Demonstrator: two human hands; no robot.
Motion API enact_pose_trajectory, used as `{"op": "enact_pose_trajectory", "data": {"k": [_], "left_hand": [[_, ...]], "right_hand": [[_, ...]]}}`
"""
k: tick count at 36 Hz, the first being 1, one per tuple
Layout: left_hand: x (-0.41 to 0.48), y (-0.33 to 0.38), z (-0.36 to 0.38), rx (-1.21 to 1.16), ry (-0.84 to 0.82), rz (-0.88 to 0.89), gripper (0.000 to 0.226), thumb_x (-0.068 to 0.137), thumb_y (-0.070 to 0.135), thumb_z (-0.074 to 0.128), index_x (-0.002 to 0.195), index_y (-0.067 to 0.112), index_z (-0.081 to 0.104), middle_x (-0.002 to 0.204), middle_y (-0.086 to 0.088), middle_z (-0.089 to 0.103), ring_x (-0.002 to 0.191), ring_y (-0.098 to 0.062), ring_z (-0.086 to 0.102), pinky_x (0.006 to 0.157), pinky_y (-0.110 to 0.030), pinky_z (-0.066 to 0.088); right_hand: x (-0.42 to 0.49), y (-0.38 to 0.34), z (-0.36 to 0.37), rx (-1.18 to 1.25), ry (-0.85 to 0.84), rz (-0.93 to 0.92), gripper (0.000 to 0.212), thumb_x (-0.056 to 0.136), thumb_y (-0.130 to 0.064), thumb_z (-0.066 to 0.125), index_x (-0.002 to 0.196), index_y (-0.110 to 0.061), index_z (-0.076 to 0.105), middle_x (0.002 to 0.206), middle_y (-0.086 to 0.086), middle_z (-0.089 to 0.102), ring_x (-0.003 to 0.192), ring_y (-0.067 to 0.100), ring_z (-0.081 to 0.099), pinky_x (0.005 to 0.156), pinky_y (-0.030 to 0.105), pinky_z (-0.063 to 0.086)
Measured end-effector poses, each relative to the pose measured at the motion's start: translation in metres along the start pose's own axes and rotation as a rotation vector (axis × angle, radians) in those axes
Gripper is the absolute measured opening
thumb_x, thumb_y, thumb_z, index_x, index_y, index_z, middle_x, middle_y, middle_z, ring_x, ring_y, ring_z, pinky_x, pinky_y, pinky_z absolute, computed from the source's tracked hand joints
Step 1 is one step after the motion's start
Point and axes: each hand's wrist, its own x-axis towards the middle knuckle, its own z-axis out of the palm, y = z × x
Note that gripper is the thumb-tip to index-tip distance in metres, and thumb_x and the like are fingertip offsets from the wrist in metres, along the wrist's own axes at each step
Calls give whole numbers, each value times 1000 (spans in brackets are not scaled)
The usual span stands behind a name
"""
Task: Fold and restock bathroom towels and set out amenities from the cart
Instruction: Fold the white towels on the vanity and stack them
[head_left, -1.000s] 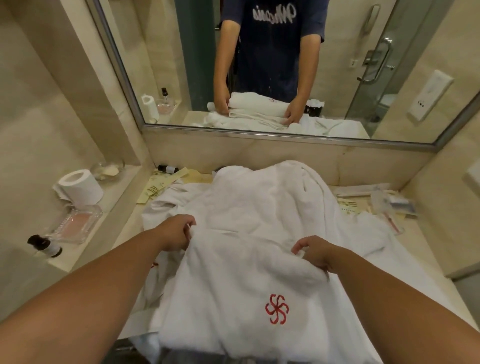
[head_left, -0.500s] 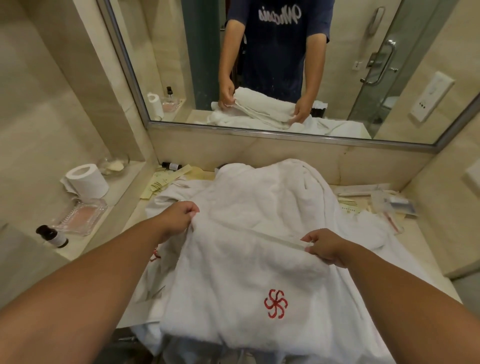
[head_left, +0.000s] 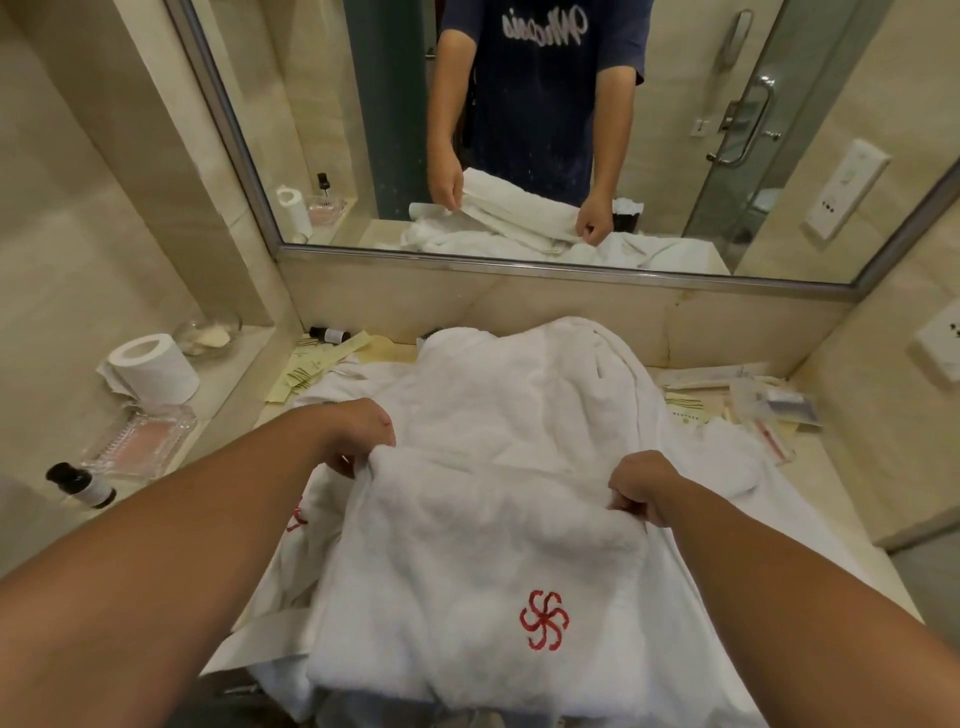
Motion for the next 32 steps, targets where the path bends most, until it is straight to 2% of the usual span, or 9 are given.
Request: {"op": "enact_pose_trajectory", "data": {"k": [6, 9, 11, 16, 21, 24, 26, 30, 32], "left_hand": [[6, 1, -6, -110, -69, -40, 22, 87, 6, 76, 108, 9, 71, 98, -10, 68, 78, -20, 60, 57, -23, 52], [7, -2, -5, -67, -135, -123, 6, 80, 3, 73, 81, 7, 68, 76, -6, 55, 66, -17, 46, 54, -23, 41], [8, -4, -3, -82, -147, -204, 24, 77, 2, 70, 65, 16, 54, 62, -2, 40, 60, -15, 35, 51, -23, 30], [3, 2, 0, -95, -254, -276, 23, 69, 0, 72, 69, 17, 56, 59, 0, 38, 55, -12, 37, 49, -22, 27], [3, 21, -2, 187, -173, -194, 26, 83, -6, 57, 96, 13, 70, 94, -5, 49, 67, -17, 40, 56, -26, 37], [0, 31, 0, 339, -84, -129, 39, 87, -8, 54, 117, 6, 74, 97, -9, 53, 63, -20, 41, 53, -26, 38], [-1, 36, 2, 403, -19, -76, 27, 93, 4, 62, 118, 8, 73, 99, -7, 64, 71, -23, 56, 60, -29, 50], [6, 33, 3, 232, 65, -7, 20, 97, 11, 62, 110, 18, 76, 96, -4, 63, 75, -20, 56, 59, -30, 50], [8, 29, 4, 63, 14, -15, 16, 91, 36, 74, 102, 24, 74, 109, -1, 62, 92, -19, 59, 71, -36, 54]], "right_hand": [[-15, -14, 6, -315, 70, -53, 19, 75, 11, 57, 71, -7, 52, 68, 11, 54, 54, 22, 52, 38, 21, 38], [-18, -16, 6, -485, 60, -52, 16, 78, 5, 54, 69, -8, 52, 66, 8, 52, 47, 18, 47, 35, 19, 32], [-18, -17, 7, -582, 51, -59, 16, 79, 2, 51, 68, -9, 54, 64, 5, 51, 44, 15, 47, 37, 19, 35], [-16, -18, 10, -570, 1, -210, 33, 93, -2, 54, 122, -3, 70, 118, 8, 66, 104, 24, 64, 90, 29, 56], [-20, -17, 11, -488, -146, -227, 54, 90, 10, 46, 137, -11, 61, 139, 9, 57, 124, 28, 55, 106, 36, 50], [-22, -18, 7, -477, -186, -221, 55, 92, 8, 45, 140, -15, 61, 139, 9, 55, 126, 30, 53, 96, 32, 52], [-26, -20, 6, -397, -201, -201, 52, 90, 9, 44, 131, -16, 65, 120, 3, 58, 113, 25, 56, 87, 29, 51], [-24, -22, 7, -235, -196, -190, 9, 92, -12, 66, 97, -6, 68, 97, 5, 64, 77, 15, 57, 65, 22, 48], [-20, -21, 8, -208, -171, -183, 17, 91, -22, 73, 99, -8, 75, 97, 6, 69, 80, 19, 62, 63, 26, 50]]}}
